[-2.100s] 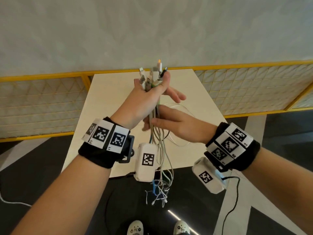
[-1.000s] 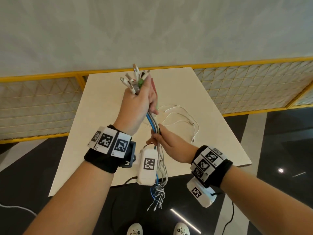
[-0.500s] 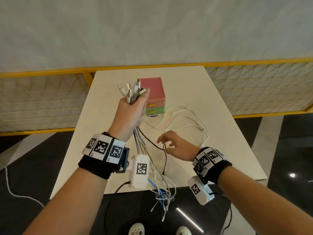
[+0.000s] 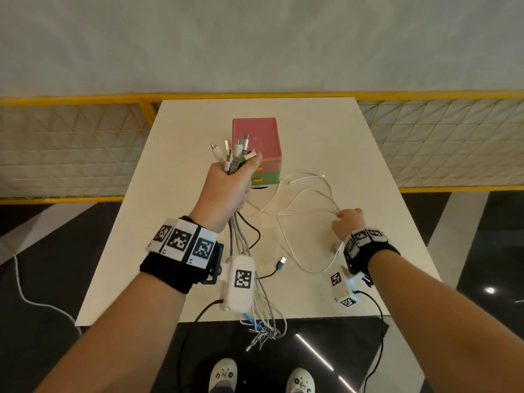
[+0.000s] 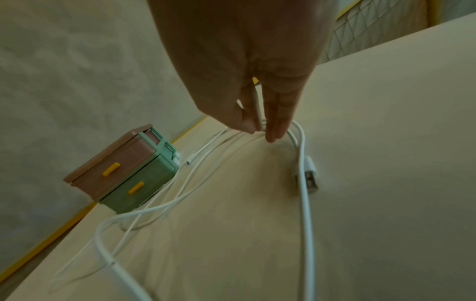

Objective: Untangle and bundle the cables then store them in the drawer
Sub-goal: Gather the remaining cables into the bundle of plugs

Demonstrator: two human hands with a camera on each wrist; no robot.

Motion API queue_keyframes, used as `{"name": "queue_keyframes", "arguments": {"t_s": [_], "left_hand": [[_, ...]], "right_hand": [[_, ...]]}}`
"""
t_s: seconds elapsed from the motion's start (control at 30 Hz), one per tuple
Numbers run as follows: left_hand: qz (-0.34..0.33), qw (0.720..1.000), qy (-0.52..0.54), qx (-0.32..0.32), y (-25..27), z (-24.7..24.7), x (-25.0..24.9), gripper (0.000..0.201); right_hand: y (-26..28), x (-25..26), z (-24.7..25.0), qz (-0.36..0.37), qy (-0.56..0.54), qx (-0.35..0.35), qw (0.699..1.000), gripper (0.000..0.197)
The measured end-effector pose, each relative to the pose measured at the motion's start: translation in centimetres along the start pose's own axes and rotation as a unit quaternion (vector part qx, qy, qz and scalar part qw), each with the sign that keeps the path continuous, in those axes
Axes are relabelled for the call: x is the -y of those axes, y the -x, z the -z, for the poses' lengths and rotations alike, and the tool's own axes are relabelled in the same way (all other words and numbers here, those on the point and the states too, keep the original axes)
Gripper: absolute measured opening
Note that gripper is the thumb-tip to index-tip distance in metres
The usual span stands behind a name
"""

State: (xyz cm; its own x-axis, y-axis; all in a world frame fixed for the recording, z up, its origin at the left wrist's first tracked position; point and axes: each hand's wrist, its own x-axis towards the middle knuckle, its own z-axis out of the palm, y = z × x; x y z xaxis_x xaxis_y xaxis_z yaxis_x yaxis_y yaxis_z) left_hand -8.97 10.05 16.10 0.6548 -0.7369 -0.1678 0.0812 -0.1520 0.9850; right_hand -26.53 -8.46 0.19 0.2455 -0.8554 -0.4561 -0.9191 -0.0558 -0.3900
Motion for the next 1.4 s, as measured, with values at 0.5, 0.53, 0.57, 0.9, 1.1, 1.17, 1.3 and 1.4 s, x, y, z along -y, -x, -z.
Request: {"name": "queue_keyframes", "arguments": {"t_s": [0.5, 0.53, 0.57, 0.9, 1.1, 1.17, 1.3, 1.4], "left_hand": [[0.01, 1.0, 0.015, -0.015, 0.1, -0.1, 0.1, 0.051], [0.01, 1.0, 0.017, -0.014, 0.3, 0.0, 0.1, 0.051], [0.011, 1.0, 0.019, -0.014, 0.4, 0.0, 0.1, 0.051], [0.002, 0.999, -0.048, 0.023, 0.9, -0.6, 1.3, 0.046], [0.055, 0.994, -0.051, 0.078, 0.3, -1.5, 1.2, 0.044], [0.037, 0.991, -0.04, 0.125, 0.4, -1.5, 1.0, 0.034], [-0.017, 0.99, -0.053, 0.13, 1.4, -1.2, 0.6, 0.019], [-0.049, 0.987, -0.084, 0.131, 1.8, -0.8, 0.8, 0.018]], "right_hand": [[2.2, 1.7, 0.1, 0.154, -0.079, -0.052, 0.984, 0.041], [2.5, 1.7, 0.3, 0.167, -0.085, -0.043, 0.981, 0.04], [2.7, 1.6, 0.5, 0.175, -0.101, -0.034, 0.979, 0.037], [8.2, 6.1, 4.1, 0.339, -0.386, 0.04, 0.857, 0.019], [15.0, 7.5, 4.4, 0.548, -0.186, 0.075, 0.812, 0.019], [15.4, 6.8, 3.6, 0.567, -0.138, 0.096, 0.806, 0.021], [14.9, 5.3, 3.1, 0.516, -0.251, 0.096, 0.813, 0.012], [14.2, 6.1, 3.6, 0.399, -0.353, 0.037, 0.845, 0.016]]}}
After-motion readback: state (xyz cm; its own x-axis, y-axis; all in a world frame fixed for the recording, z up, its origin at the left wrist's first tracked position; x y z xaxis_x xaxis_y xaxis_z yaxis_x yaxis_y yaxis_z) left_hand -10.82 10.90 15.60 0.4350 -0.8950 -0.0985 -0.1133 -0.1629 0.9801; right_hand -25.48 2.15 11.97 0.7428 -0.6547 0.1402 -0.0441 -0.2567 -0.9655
